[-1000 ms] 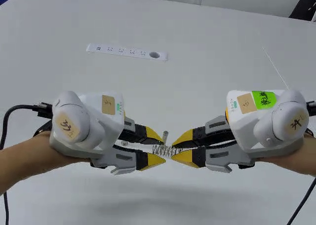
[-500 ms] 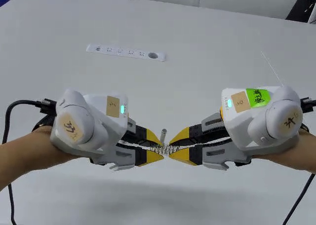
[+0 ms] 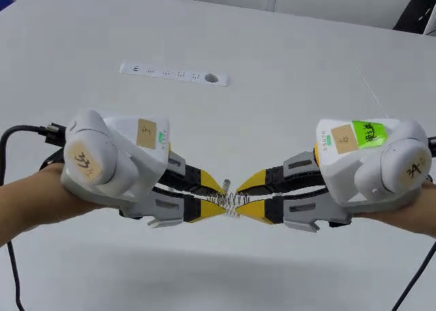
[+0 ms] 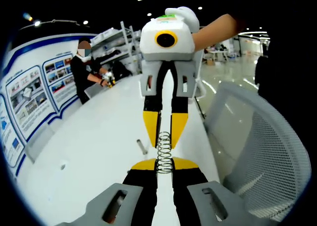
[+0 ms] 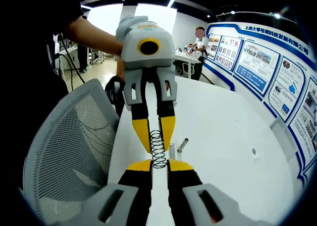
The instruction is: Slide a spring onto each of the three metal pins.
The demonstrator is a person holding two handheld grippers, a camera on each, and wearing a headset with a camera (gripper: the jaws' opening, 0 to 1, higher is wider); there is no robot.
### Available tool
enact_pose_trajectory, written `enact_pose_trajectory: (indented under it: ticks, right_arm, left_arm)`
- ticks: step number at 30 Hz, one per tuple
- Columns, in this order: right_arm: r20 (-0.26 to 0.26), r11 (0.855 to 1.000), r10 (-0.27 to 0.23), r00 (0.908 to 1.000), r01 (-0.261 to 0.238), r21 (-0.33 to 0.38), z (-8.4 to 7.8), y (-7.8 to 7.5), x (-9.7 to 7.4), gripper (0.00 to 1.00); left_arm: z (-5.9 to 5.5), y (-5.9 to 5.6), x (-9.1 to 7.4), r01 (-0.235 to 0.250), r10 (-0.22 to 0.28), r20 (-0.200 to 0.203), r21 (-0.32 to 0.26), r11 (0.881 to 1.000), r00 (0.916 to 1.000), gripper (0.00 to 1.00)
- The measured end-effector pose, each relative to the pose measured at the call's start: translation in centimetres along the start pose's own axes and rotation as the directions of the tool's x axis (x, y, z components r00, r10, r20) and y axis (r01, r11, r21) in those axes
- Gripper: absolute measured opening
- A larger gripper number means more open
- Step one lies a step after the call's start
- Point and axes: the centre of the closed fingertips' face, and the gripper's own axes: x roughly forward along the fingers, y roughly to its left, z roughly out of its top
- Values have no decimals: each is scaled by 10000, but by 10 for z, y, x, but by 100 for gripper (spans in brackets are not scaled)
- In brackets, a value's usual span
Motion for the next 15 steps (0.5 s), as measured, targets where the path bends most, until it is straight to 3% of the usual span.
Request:
enact_pose_trajectory:
  ticks: [3, 15]
  right_arm:
    - [155, 9991, 105, 9998, -111, 397, 2, 2, -1, 11]
    - [811, 9976, 130, 9966, -184, 673, 22, 3, -8, 10]
  left_arm:
    - [0, -2, 0, 80, -80, -16, 19, 10000, 10000, 9]
    - [0, -1, -1, -63, 65, -85, 193, 9998, 9999, 9]
